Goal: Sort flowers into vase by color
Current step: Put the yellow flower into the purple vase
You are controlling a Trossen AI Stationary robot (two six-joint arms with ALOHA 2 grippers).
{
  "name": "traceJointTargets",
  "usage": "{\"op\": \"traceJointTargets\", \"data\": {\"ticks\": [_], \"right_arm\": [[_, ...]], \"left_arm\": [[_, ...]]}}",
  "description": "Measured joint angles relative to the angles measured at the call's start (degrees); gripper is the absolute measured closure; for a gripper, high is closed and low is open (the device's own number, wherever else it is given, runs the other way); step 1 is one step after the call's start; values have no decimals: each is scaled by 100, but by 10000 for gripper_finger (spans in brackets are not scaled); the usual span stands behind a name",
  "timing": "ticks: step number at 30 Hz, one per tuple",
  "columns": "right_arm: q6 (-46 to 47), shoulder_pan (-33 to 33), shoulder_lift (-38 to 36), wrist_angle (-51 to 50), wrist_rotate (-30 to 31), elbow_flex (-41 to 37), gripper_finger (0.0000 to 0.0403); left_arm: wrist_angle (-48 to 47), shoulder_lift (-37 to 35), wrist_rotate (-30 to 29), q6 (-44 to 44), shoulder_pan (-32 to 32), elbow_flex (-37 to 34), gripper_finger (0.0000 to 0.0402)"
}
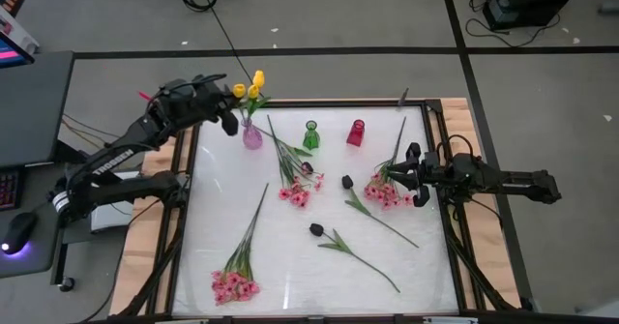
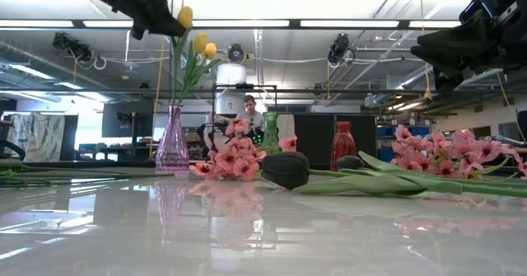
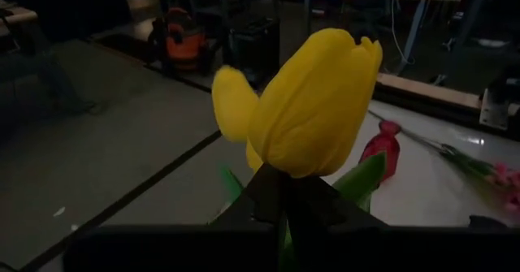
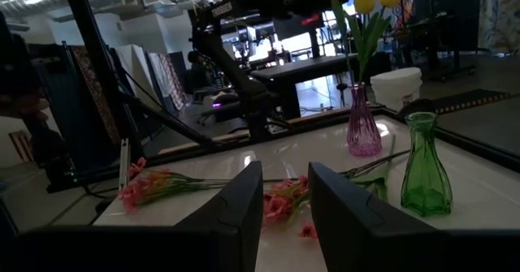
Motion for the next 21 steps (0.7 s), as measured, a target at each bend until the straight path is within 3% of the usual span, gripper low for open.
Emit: {"op": "traceJointTargets", "data": {"ticks": [21], "right_arm": [[0,0,0,1,0,0,292]], "left_arm": [[4,0,0,5,0,-228,382]]}}
